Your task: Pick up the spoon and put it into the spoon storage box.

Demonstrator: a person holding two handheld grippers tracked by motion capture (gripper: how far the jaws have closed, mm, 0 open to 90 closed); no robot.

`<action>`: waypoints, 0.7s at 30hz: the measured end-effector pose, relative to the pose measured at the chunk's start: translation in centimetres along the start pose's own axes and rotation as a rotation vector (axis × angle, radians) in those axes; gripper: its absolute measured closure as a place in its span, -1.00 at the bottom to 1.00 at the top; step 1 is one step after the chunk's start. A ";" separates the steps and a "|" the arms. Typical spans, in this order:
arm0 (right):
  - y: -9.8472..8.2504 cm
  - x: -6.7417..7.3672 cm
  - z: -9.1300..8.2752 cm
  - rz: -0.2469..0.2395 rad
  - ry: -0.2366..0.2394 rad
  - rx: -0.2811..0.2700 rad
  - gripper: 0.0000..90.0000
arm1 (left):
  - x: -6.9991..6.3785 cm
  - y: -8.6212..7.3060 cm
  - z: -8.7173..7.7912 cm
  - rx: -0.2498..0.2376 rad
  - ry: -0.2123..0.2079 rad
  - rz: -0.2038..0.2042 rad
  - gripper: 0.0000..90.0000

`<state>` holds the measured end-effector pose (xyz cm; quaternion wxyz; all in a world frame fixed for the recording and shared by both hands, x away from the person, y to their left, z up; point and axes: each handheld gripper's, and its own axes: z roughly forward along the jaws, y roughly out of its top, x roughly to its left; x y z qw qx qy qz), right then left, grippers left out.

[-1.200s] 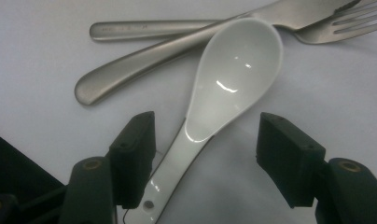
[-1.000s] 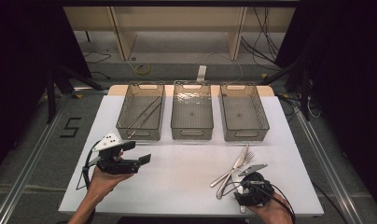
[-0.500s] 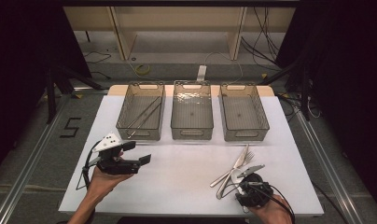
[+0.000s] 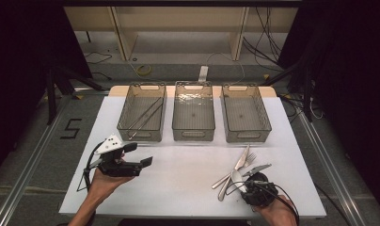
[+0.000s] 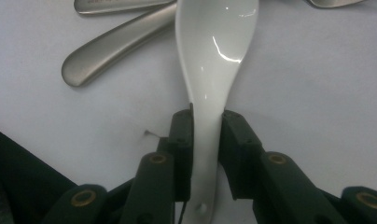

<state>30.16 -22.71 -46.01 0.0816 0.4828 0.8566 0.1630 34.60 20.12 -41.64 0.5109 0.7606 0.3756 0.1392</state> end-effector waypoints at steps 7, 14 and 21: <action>0.0 -0.3 0.0 -0.006 0.005 0.001 0.72 | -0.1 0.0 0.1 0.009 0.003 0.010 -0.66; -0.1 -0.6 -0.1 0.014 -0.008 -0.013 0.92 | 0.0 0.0 0.0 0.004 0.005 0.006 -0.65; -0.3 -1.3 -0.3 0.016 0.020 -0.015 0.92 | 0.0 0.0 0.0 0.001 0.007 0.009 -0.65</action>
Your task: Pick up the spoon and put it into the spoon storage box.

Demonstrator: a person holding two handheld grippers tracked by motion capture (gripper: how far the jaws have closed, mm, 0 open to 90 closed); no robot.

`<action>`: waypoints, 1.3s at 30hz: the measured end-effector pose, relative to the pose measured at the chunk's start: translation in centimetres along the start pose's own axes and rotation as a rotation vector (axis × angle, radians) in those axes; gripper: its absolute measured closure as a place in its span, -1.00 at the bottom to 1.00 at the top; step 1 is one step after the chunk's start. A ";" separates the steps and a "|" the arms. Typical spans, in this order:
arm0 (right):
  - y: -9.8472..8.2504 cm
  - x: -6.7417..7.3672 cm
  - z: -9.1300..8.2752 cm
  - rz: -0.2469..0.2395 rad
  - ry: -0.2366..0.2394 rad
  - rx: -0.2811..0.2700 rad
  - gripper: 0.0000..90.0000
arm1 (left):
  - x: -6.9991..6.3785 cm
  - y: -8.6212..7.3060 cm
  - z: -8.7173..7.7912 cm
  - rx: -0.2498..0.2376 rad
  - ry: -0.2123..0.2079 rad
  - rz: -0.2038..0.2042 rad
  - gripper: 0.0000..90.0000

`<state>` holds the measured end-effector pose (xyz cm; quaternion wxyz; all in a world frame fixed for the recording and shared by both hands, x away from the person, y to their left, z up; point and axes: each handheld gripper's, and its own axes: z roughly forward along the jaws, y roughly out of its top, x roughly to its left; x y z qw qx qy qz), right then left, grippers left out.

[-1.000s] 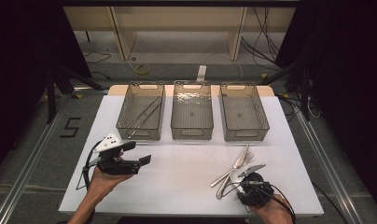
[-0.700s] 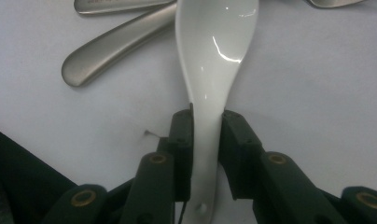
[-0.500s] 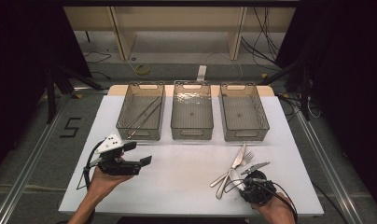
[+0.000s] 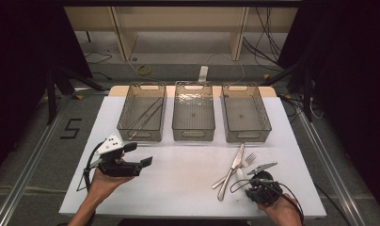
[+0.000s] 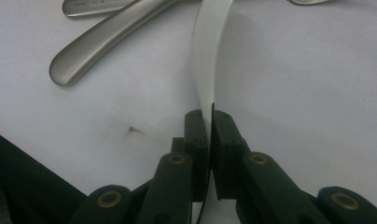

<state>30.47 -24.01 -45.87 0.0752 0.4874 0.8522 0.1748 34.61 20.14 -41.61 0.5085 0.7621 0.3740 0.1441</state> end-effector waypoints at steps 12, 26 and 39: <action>0.1 -1.2 -1.7 0.003 -0.021 -0.082 0.93 | 0.0 0.0 -0.1 -0.018 -0.003 -0.010 -0.65; 4.1 -2.0 -3.8 -0.028 -0.003 -0.223 0.93 | 0.1 0.1 -0.5 -0.057 -0.001 -0.020 -0.65; 9.5 -1.8 -3.9 -0.054 0.033 -0.318 0.93 | 0.4 0.2 -0.8 -0.103 -0.014 -0.063 -0.65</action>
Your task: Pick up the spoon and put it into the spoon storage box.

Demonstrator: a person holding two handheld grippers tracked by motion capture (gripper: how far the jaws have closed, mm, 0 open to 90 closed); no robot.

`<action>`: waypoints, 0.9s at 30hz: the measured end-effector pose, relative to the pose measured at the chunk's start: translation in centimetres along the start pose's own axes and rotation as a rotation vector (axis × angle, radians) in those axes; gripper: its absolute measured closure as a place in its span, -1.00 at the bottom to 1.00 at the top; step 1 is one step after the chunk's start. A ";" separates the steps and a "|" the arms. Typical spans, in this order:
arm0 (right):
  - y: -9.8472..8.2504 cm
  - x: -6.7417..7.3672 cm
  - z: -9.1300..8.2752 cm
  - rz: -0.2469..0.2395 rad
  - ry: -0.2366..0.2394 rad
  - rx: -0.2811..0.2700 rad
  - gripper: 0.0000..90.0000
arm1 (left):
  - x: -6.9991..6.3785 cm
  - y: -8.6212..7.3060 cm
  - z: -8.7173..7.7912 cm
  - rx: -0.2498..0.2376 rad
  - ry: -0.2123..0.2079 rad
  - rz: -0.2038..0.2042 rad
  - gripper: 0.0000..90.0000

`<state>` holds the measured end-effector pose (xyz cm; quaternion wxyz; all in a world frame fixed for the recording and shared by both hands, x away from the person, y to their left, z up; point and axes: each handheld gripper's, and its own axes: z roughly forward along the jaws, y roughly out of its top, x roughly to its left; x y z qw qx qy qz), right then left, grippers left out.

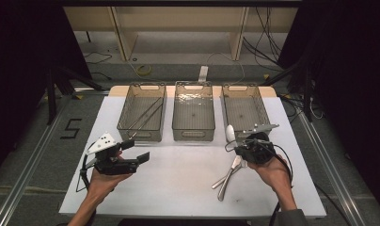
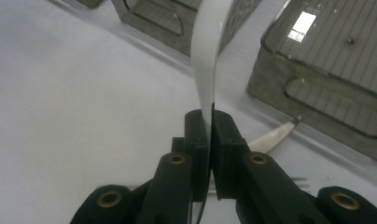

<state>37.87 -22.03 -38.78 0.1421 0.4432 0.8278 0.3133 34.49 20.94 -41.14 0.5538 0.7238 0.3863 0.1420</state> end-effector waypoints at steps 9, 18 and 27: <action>3.3 1.0 1.9 -0.018 0.040 -0.029 0.92 | -0.1 0.0 -0.1 -0.006 -0.001 0.003 -0.65; 6.9 1.1 4.0 -0.008 0.062 -0.049 0.92 | -0.1 0.0 -0.1 -0.004 0.001 0.016 -0.65; 9.4 1.2 5.0 -0.006 0.051 -0.064 0.92 | -0.1 0.0 -0.1 -0.013 -0.004 0.006 -0.65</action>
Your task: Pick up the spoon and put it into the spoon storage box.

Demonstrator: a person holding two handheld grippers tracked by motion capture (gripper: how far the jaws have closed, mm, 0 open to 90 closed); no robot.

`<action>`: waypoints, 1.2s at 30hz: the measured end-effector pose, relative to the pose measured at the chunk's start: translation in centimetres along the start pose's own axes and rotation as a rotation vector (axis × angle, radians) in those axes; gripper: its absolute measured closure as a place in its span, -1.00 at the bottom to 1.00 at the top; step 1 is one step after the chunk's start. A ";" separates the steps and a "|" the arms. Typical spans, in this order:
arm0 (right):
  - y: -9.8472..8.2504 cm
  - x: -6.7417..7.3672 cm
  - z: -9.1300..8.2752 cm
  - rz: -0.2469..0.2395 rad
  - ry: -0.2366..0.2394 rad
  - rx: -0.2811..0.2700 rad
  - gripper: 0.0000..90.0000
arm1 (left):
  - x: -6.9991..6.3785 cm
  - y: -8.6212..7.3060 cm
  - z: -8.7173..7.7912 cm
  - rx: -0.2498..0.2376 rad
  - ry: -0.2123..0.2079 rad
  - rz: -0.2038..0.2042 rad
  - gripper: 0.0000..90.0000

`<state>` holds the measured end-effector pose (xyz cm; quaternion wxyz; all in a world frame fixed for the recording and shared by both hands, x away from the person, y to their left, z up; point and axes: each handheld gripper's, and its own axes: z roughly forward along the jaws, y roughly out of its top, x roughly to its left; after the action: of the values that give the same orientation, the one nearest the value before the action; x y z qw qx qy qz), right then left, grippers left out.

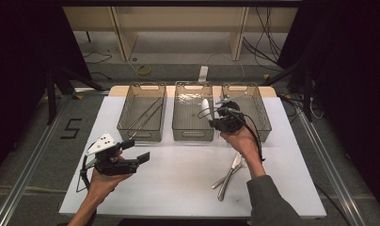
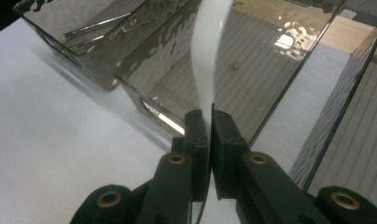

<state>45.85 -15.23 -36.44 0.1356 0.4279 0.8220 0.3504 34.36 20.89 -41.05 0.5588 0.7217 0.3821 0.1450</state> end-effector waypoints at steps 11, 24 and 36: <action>2.2 -0.6 1.2 0.002 -0.001 -0.005 0.92 | 0.0 0.0 0.0 -0.003 -0.003 -0.012 -0.65; 4.5 -0.5 3.0 0.023 -0.015 0.001 0.92 | -0.1 0.0 0.1 0.002 0.001 -0.001 -0.65; 5.8 -0.3 5.2 0.046 -0.039 0.034 0.92 | -0.1 0.0 0.1 -0.004 0.001 -0.002 -0.65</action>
<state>52.29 -10.81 -36.17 0.1362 0.4556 0.8150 0.3311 34.35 20.77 -41.04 0.5601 0.7203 0.3826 0.1454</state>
